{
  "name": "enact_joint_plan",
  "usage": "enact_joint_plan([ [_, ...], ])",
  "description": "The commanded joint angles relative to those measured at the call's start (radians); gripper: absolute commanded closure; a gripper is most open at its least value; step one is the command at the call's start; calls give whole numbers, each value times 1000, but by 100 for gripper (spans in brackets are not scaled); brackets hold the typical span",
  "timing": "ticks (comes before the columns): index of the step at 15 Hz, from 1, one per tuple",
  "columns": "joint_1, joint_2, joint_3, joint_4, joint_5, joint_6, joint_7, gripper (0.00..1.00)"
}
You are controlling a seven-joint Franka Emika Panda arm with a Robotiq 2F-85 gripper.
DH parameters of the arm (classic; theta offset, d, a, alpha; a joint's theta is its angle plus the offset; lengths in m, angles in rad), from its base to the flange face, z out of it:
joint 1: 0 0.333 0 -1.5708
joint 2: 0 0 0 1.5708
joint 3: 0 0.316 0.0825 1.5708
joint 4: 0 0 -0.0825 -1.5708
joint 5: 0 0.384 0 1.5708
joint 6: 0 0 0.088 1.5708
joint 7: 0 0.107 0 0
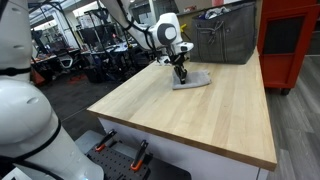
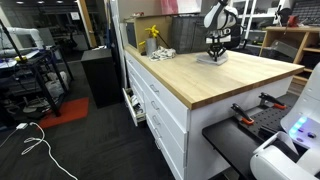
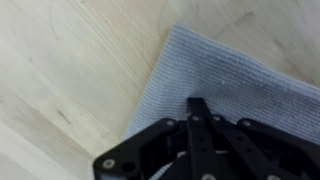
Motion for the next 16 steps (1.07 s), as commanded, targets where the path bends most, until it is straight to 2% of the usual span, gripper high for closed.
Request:
enact_joint_plan([
  [1,30,-107,31,-179,49,16,18,100],
  [9,134,-241,163,-384,122,42,188,100],
  [12,149,-303,173,-408,69,2,285,100],
  [16,137,-355,141,-388,-83,-32,469,100],
])
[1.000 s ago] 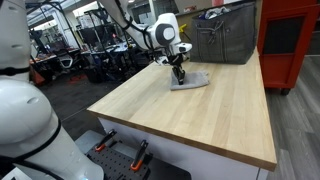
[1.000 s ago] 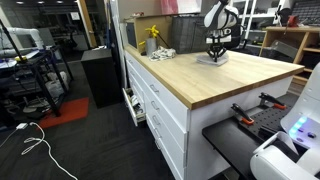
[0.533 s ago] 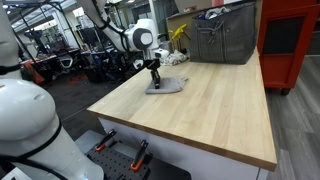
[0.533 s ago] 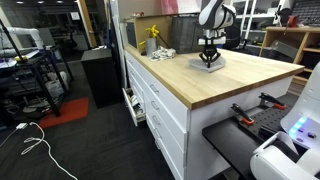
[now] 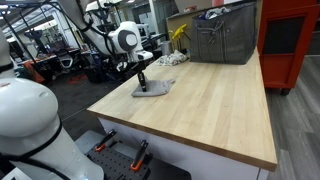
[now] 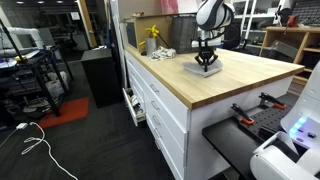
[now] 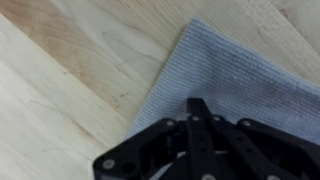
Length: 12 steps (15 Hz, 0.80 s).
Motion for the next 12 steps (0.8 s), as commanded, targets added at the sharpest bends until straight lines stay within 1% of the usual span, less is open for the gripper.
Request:
enact_joint_plan([
  [1,-24,-89,-32,2,-117,-52,130,100],
  [3,-52,-134,-39,22,-134,-81,119,100],
  [6,-107,-181,-44,80,-85,-145,38,100],
  [9,-152,-158,-50,183,-18,-196,-25,100],
  [12,-176,-90,-49,313,63,-247,-76,100],
])
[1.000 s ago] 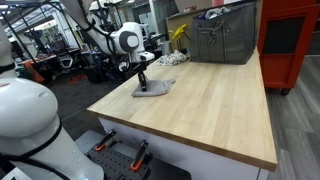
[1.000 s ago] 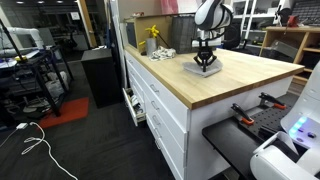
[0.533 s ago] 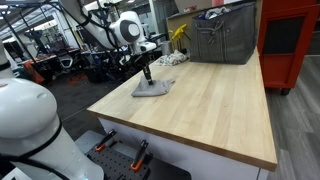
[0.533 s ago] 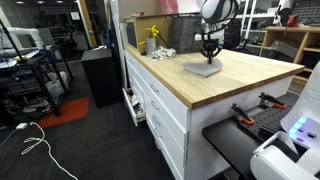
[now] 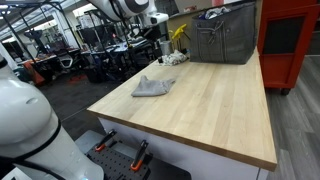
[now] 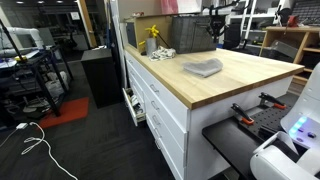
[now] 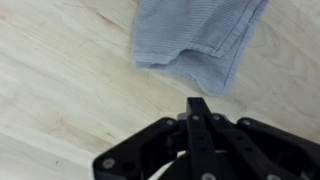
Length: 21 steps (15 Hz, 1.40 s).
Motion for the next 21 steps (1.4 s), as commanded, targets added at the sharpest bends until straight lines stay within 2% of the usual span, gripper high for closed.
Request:
enact_joint_plan([
  [1,-17,99,1,167,93,-81,-59,100],
  [4,-15,186,3,271,135,-114,-81,100],
  [7,-9,274,4,343,130,-109,-102,100],
  [14,5,414,3,406,130,-106,-180,100],
  [15,4,418,4,407,135,-114,-198,80],
  [21,-3,393,5,398,176,-149,-272,36],
])
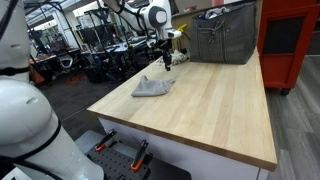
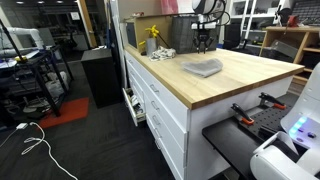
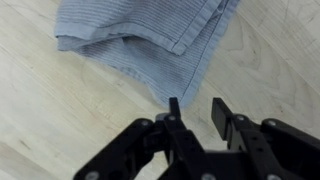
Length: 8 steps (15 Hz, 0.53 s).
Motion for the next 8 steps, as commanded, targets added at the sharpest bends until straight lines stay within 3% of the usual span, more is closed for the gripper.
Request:
enact_joint_plan([
  [1,-6,-29,-4,21,39,-72,-59,29],
  [5,6,-7,-8,32,27,-71,-68,1],
  [8,17,20,-8,30,17,-49,-65,0],
])
